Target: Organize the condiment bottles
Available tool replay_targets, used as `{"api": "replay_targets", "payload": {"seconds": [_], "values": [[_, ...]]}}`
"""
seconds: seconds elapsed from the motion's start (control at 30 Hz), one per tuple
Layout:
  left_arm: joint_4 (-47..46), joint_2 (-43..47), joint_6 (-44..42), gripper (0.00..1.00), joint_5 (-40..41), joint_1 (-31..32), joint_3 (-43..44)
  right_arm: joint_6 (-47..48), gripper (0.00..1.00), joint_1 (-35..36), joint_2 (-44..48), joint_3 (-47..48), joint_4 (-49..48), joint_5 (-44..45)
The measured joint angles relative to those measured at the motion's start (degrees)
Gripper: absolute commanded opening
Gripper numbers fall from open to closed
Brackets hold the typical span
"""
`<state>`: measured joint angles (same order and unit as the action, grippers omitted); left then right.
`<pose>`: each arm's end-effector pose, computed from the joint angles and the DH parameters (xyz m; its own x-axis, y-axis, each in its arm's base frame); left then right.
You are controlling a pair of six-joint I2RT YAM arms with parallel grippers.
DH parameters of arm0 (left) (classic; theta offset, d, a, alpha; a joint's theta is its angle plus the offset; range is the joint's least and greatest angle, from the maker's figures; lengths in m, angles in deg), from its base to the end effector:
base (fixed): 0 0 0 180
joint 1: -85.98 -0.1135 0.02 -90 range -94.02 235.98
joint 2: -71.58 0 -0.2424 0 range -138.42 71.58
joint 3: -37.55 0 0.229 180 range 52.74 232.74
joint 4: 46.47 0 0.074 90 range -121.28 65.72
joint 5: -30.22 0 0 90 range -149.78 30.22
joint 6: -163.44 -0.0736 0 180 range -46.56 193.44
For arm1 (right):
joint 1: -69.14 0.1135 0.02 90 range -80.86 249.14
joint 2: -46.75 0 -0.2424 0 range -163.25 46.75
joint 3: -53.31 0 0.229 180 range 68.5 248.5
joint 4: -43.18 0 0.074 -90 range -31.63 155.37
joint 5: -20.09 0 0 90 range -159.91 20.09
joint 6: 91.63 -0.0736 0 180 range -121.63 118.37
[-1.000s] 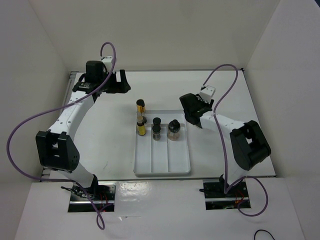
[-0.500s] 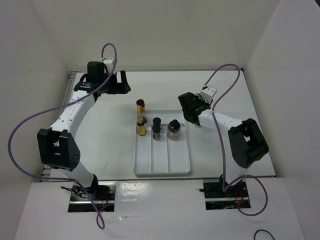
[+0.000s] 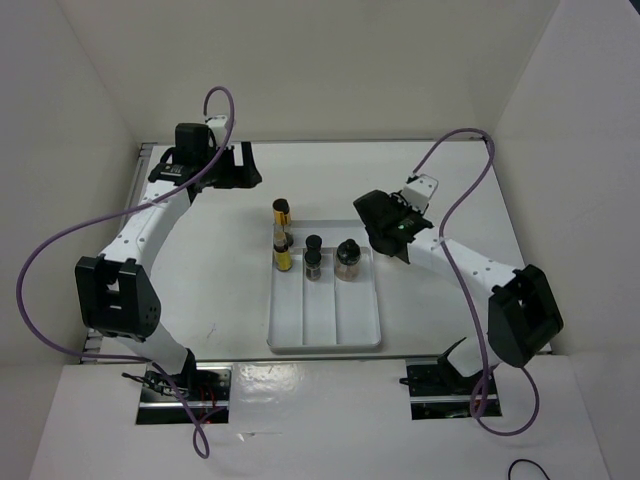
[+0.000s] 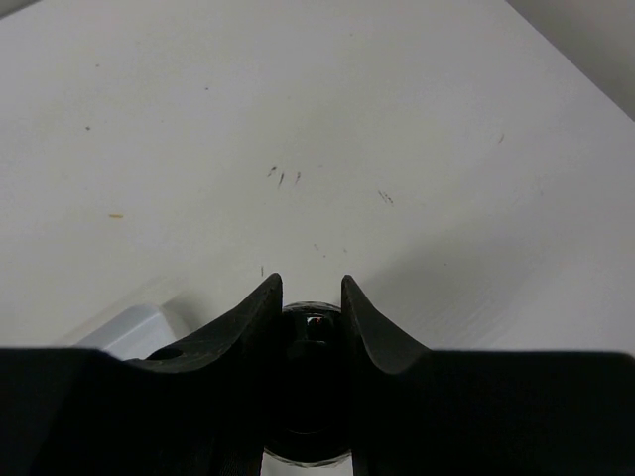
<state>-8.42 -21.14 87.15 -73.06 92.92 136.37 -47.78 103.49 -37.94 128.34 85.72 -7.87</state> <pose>0.3779 -0.0630 0.3029 -0.5841 -0.1613 -0.7955 0.1777 0.9309 -0.3192 0.2760 0.1099 0.2307 -0.3204 0.1906 -0.9279 0.5968 0.8013 -0.0415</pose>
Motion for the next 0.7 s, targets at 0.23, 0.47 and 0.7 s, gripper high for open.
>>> {"api": "replay_targets", "payload": {"seconds": [0.23, 0.47, 0.7], "values": [[0.0, 1.6, 0.0, 1.00, 0.0, 0.0, -0.1, -1.7, 0.00, 4.3, 5.7, -2.3, 3.2, -3.4], [-0.2, 5.2, 0.1, 1.00, -0.1, 0.0, -1.0, -1.4, 0.00, 8.9, 14.3, -5.8, 4.8, -7.5], [-0.6, 7.5, 0.4, 1.00, -0.6, 0.0, -3.4, 0.9, 0.00, 13.0, 17.0, -7.2, 4.7, -9.0]]}}
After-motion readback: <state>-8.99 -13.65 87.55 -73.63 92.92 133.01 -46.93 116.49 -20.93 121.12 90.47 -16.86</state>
